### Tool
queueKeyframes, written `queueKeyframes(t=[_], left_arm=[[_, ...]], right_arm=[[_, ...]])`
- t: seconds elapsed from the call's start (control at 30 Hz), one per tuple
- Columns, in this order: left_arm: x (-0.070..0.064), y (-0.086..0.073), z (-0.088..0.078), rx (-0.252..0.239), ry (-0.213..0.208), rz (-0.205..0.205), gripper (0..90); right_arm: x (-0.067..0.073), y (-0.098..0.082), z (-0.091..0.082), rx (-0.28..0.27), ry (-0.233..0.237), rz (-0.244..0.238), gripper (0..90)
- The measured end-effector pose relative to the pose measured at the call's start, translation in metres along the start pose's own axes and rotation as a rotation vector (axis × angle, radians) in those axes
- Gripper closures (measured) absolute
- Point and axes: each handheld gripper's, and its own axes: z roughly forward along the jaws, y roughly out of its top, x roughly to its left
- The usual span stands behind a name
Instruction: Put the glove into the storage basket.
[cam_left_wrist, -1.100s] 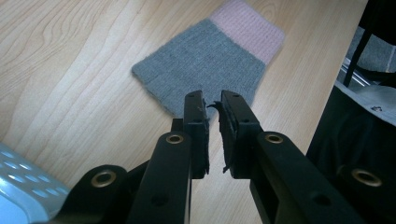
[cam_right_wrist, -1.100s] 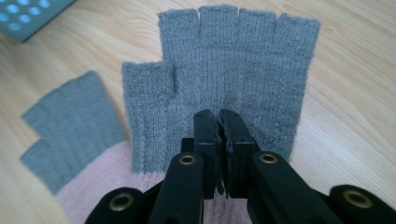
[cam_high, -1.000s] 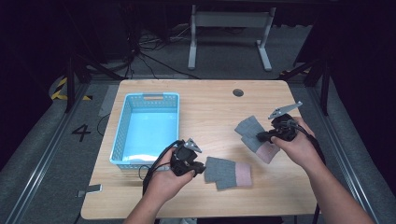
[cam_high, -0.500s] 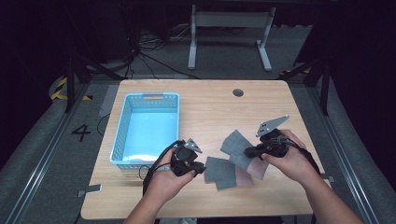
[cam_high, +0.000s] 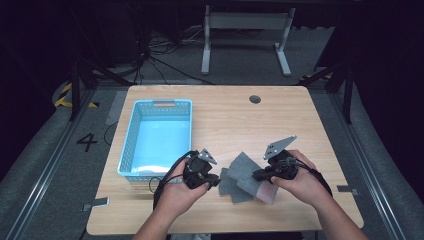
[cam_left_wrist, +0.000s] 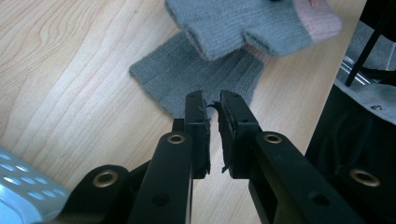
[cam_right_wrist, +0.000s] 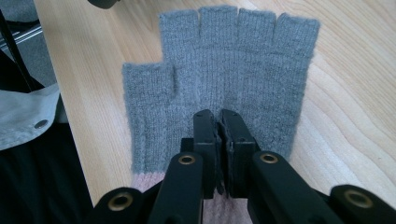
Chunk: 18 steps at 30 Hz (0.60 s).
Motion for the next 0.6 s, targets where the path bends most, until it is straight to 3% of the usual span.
queueKeyframes(t=[0.6], left_arm=[[0.004,-0.001,0.007,0.034,0.009,-0.014,80.1]], right_arm=[[0.003,-0.004,0.041,0.099,0.006,-0.039,85.3]])
